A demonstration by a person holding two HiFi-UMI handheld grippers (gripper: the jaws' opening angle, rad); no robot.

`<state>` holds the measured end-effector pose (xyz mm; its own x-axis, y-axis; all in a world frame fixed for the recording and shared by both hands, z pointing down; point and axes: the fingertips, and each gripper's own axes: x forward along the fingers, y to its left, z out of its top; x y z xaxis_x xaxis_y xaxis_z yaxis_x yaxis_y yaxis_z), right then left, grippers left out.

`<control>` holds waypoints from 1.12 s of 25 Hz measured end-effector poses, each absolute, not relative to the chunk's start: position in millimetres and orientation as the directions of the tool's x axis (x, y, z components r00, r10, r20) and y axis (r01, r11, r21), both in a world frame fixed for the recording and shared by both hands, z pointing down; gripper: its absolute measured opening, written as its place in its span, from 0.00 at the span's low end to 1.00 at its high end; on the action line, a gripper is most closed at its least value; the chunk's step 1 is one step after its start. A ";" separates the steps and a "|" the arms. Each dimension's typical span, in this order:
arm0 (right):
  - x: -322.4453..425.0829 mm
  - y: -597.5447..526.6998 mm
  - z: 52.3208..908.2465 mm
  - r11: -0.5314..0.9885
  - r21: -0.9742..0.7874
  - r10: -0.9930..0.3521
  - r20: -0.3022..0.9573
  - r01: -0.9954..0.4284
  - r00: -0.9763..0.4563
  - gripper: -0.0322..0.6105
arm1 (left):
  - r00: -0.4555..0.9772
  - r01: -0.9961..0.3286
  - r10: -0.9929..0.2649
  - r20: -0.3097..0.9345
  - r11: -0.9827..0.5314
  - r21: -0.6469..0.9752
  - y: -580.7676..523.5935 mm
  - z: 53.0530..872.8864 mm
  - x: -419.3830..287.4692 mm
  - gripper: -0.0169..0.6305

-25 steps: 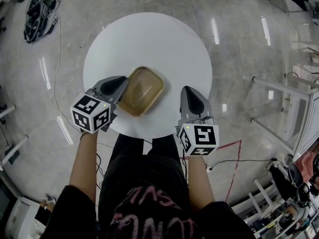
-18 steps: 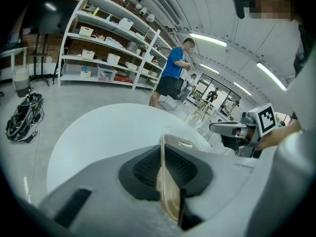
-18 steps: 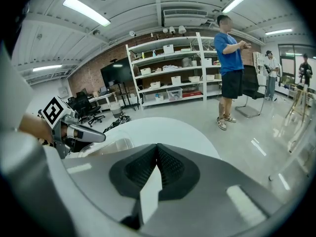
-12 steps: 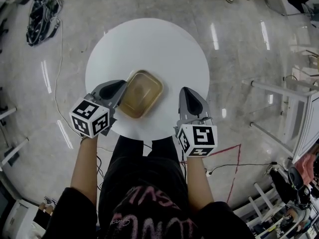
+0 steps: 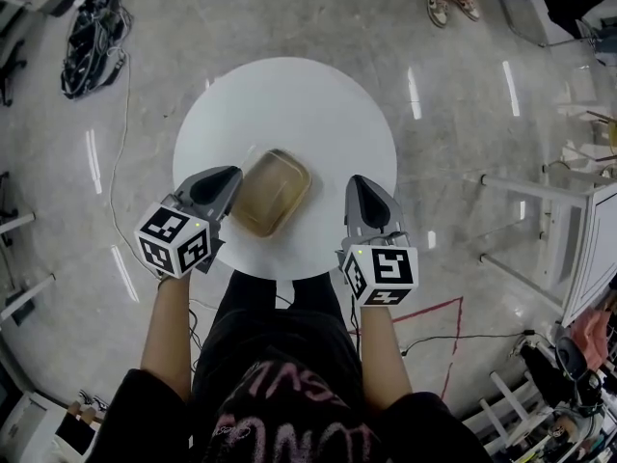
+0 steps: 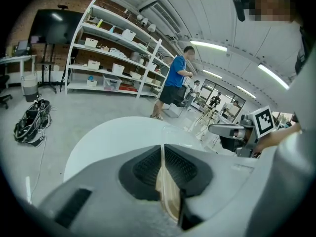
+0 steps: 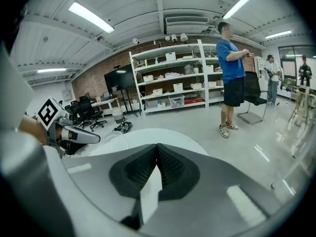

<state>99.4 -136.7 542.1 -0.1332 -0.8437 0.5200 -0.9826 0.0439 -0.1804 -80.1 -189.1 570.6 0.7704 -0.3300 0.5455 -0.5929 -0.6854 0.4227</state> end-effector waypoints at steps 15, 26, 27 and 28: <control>109.0 -139.8 482.1 0.109 -0.155 -0.895 0.415 -0.982 -0.165 0.07 | 0.746 -0.651 -0.479 0.462 -0.673 0.353 -189.0 501.4 -82.5 0.06; 103.6 -143.8 436.5 0.167 -0.131 -0.921 0.333 -0.977 -0.202 0.07 | 0.709 -0.703 -0.597 0.376 -0.641 0.307 -188.7 447.4 -94.3 0.06; 102.0 -143.9 433.0 0.172 -0.130 -0.922 0.327 -0.977 -0.206 0.07 | 0.705 -0.708 -0.607 0.368 -0.637 0.305 -188.3 443.0 -96.9 0.06; 100.1 -143.9 429.5 0.177 -0.128 -0.923 0.321 -0.976 -0.210 0.07 | 0.700 -0.713 -0.616 0.361 -0.633 0.301 -188.0 438.7 -99.8 0.06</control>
<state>100.1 -143.9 429.5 -0.2097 -0.9234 0.3214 -0.9759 0.1772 -0.1278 -99.8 -188.0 438.7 0.6999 -0.6163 0.3610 -0.7130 -0.6331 0.3014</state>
